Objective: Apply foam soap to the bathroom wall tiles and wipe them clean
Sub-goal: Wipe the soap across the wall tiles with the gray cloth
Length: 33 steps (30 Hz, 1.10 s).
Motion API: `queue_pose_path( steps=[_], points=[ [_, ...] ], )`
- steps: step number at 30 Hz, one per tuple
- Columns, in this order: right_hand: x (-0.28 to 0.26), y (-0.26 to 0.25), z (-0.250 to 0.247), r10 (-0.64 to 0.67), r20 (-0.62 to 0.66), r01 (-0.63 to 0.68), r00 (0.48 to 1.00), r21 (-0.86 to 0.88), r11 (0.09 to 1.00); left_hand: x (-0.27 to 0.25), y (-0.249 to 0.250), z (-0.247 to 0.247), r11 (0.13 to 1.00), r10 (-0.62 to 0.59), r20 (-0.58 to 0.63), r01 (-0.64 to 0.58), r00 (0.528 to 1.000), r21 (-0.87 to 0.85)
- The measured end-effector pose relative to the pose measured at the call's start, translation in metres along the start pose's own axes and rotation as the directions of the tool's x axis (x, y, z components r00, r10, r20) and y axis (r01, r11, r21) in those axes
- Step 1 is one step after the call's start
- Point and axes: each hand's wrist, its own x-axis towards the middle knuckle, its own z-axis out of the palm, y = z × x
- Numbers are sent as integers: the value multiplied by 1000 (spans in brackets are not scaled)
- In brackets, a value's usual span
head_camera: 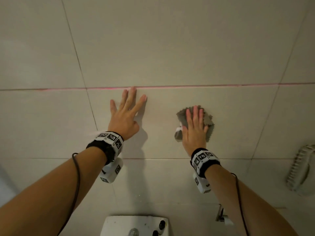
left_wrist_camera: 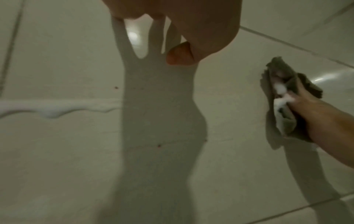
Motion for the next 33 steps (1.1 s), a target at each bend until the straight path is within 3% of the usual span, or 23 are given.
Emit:
queue_pose_path(
  steps=[4, 15, 22, 28, 33],
  points=[
    [-7, -20, 23, 93, -116, -94, 989, -5, 996, -22, -40, 1, 998, -50, 2, 50, 999, 45],
    [-24, -122, 90, 145, -141, -147, 979, -3, 989, -81, -149, -15, 966, -259, 175, 258, 950, 30],
    [-28, -198, 134, 74, -96, -81, 993, -70, 994, -107, -216, -17, 967, -250, 204, 253, 946, 14],
    [-25, -261, 163, 61, -110, -78, 992, -151, 985, -122, -276, -15, 993, -119, 116, 116, 986, 34],
    [-21, -310, 179, 39, -82, -50, 996, -139, 989, -137, -314, -20, 982, -187, 105, 187, 977, 3]
  ],
)
